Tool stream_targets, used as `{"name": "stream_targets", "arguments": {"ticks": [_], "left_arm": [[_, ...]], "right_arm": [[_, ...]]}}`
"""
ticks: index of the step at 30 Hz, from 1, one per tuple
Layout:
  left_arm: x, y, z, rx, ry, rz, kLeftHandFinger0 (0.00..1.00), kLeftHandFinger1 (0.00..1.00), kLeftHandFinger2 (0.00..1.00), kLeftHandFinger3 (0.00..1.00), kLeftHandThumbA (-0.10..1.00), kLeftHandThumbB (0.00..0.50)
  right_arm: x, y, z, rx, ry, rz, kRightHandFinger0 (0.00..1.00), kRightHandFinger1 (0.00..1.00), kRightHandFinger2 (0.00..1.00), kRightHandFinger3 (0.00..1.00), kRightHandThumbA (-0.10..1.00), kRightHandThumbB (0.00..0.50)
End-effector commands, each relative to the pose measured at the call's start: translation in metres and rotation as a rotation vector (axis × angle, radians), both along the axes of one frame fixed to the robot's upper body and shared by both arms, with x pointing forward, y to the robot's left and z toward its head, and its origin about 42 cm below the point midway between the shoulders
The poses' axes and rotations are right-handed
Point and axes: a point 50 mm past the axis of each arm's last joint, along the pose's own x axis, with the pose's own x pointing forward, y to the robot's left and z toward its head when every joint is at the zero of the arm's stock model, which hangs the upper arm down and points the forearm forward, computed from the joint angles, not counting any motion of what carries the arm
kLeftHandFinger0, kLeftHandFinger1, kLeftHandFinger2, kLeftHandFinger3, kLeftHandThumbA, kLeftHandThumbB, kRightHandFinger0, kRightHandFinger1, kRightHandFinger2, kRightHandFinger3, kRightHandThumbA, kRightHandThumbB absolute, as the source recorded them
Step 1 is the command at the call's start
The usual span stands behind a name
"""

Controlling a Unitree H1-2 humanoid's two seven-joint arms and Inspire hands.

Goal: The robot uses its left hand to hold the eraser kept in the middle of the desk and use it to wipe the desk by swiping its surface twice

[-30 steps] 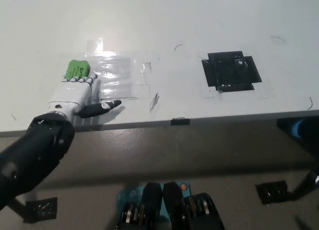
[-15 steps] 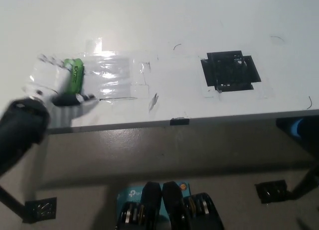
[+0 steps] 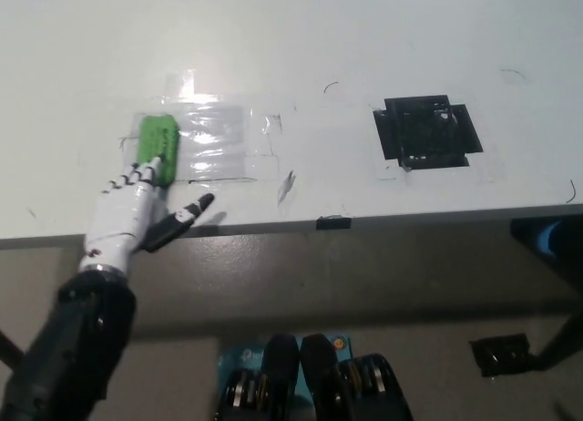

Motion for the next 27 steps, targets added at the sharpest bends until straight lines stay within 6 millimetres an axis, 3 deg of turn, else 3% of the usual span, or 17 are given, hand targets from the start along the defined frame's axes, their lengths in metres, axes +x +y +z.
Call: {"name": "stream_targets", "arguments": {"ticks": [1, 4, 5, 7, 11, 14, 19, 23, 26, 27], "left_arm": [[0.001, -0.005, 0.002, -0.077, -0.025, -0.054, 1.0, 1.0, 1.0, 1.0, 1.0, 0.42], [0.013, -0.007, 0.009, -0.044, -0.053, -0.077, 1.0, 1.0, 1.0, 1.0, 1.0, 0.414], [0.014, -0.006, 0.009, -0.041, -0.055, -0.079, 1.0, 1.0, 1.0, 1.0, 1.0, 0.415], [0.02, -0.003, 0.012, 0.041, -0.039, -0.092, 1.0, 1.0, 1.0, 1.0, 1.0, 0.433], [0.028, 0.006, 0.017, 0.158, -0.026, -0.089, 1.0, 1.0, 1.0, 1.0, 1.0, 0.481], [0.032, 0.013, 0.02, 0.199, -0.02, -0.069, 1.0, 1.0, 1.0, 1.0, 1.0, 0.5], [0.022, 0.033, 0.002, 0.703, 0.16, -0.094, 1.0, 1.0, 1.0, 1.0, 1.0, 0.5], [0.018, 0.041, -0.009, 0.927, 0.244, -0.131, 1.0, 1.0, 1.0, 1.0, 1.0, 0.5], [0.014, 0.043, -0.015, 0.951, 0.264, -0.149, 1.0, 1.0, 1.0, 1.0, 1.0, 0.5], [0.013, 0.041, -0.016, 0.938, 0.283, -0.15, 1.0, 1.0, 1.0, 1.0, 1.0, 0.5]], "right_arm": [[0.004, -0.005, 0.018, -0.043, -0.065, 0.013, 0.94, 0.93, 0.82, 0.87, 1.0, 0.095], [0.004, -0.006, 0.018, -0.049, -0.061, 0.021, 0.91, 0.89, 0.79, 0.82, 1.0, 0.178], [0.004, -0.006, 0.018, -0.05, -0.062, 0.022, 0.91, 0.89, 0.78, 0.82, 1.0, 0.18], [0.004, -0.005, 0.017, -0.046, -0.069, 0.028, 0.91, 0.9, 0.79, 0.82, 1.0, 0.123], [0.006, -0.005, 0.017, -0.052, -0.068, 0.024, 0.93, 0.9, 0.79, 0.84, 1.0, 0.089], [0.01, -0.004, 0.019, -0.053, -0.07, 0.031, 0.94, 0.91, 0.81, 0.87, 1.0, 0.081], [0.011, -0.001, 0.021, -0.052, -0.062, 0.036, 0.95, 0.94, 0.83, 0.88, 1.0, 0.079], [0.011, -0.002, 0.022, -0.057, -0.068, 0.035, 0.95, 0.93, 0.82, 0.87, 1.0, 0.084], [0.013, -0.002, 0.024, -0.064, -0.069, 0.046, 0.94, 0.93, 0.83, 0.87, 1.0, 0.062], [0.014, -0.002, 0.023, -0.061, -0.07, 0.05, 0.94, 0.93, 0.83, 0.87, 1.0, 0.087]]}}
